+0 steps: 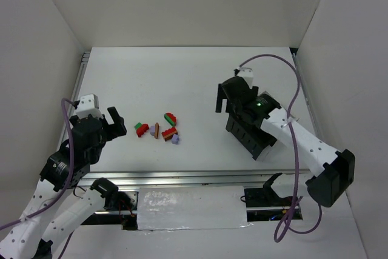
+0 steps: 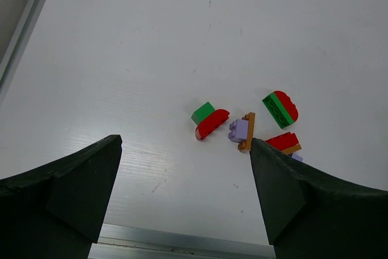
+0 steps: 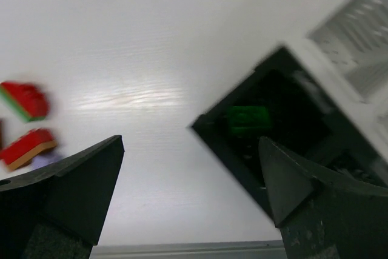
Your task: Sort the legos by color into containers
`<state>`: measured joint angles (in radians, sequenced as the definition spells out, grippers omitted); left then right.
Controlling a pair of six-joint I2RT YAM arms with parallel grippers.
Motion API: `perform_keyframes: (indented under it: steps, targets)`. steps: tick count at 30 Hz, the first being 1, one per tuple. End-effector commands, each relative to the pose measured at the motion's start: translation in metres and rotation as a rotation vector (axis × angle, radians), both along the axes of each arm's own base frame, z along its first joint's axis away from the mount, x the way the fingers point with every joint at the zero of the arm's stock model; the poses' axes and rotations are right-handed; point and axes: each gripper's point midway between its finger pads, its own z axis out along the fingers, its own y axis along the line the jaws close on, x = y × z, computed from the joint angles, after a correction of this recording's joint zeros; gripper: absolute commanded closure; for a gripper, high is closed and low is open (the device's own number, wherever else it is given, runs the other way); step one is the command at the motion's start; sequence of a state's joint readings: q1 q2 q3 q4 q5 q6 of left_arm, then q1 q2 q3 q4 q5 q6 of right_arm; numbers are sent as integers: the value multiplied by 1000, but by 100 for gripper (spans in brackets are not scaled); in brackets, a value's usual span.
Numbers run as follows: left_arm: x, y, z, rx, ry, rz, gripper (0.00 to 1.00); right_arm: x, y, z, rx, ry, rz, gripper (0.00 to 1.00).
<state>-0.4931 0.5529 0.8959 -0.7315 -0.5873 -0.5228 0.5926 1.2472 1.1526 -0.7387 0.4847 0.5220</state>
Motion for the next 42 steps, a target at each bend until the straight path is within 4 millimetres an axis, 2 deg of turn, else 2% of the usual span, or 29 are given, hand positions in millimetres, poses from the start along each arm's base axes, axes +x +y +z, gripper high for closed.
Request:
perform_keyframes:
  steps: [1, 2, 3, 5, 6, 8, 9, 10, 11, 12, 13, 14, 15, 16, 17, 18, 19, 21, 25, 27, 29, 32, 33, 35, 36, 37, 39, 40, 42]
  targets:
    - [6, 4, 7, 4, -25, 31, 1, 3, 55, 28, 35, -45, 111, 0]
    - [6, 5, 7, 6, -23, 40, 1, 6, 71, 27, 45, -41, 153, 0]
    - [6, 7, 7, 3, -22, 49, 0, 5, 93, 13, 37, -4, 210, 0]
    - [6, 9, 6, 5, -22, 60, 1, 6, 128, 10, 80, 22, 319, 0]
    - [5, 9, 7, 3, -24, 61, 0, 11, 152, -6, 54, 40, 414, 1]
    - [5, 7, 7, -2, -28, 48, 1, 14, 187, -9, 72, 47, 587, 3]
    - [5, 6, 7, -1, -29, 44, 1, 16, 201, -33, 53, 97, 628, 3]
    - [5, 6, 7, -1, -30, 41, 0, 24, 214, -26, 69, 84, 655, 4]
    - [5, 6, 7, -2, -31, 39, 1, 27, 221, -33, 63, 105, 669, 5]
    - [6, 5, 7, -2, -30, 38, 1, 30, 231, -56, 50, 160, 686, 6]
    - [6, 5, 7, -1, -30, 37, 0, 39, 243, -45, 66, 134, 702, 8]
    - [6, 5, 7, -2, -30, 37, 0, 40, 249, -50, 58, 149, 712, 8]
    - [6, 6, 6, 1, -26, 40, 1, 43, 255, -69, 44, 183, 717, 8]
    - [7, 5, 6, 2, -25, 37, 0, 49, 263, -63, 53, 164, 726, 8]
    - [7, 5, 6, 1, -23, 35, 0, 51, 265, -69, 41, 177, 731, 8]
    - [7, 5, 5, 3, -21, 37, 0, 53, 268, -86, 22, 209, 730, 8]
    - [8, 4, 6, 3, -22, 35, 0, 55, 274, -83, 28, 205, 742, 9]
    - [8, 3, 5, 4, -19, 32, 0, 56, 278, -102, 10, 248, 752, 9]
    - [9, 2, 4, 7, -14, 26, 1, 58, 277, -128, -27, 283, 739, 11]
    - [10, 2, 3, 11, -9, 22, 0, 59, 275, -142, -44, 302, 730, 16]
    - [10, 0, 2, 11, -7, 16, 1, 58, 274, -151, -53, 320, 726, 23]
    - [11, 0, 2, 12, -6, 16, 1, 58, 274, -158, -55, 324, 726, 38]
    - [11, -1, 2, 12, -5, 13, 1, 57, 273, -160, -56, 326, 726, 53]
    - [11, -1, 1, 13, -3, 13, 2, 63, 273, -150, -52, 287, 705, 81]
    - [11, 0, 2, 11, -6, 14, 3, 62, 269, -150, -59, 280, 696, 88]
    - [11, 0, 1, 14, -2, 14, 3, 69, 272, -127, -30, 212, 679, 88]
    - [12, 0, 0, 15, 2, 20, 3, 71, 259, -116, -47, 164, 636, 91]
    - [12, 0, 0, 13, 3, 21, 3, 76, 259, -82, -9, 80, 624, 91]
    - [14, -2, 2, 1, 9, 22, 5, 72, 247, -66, -8, 43, 595, 92]
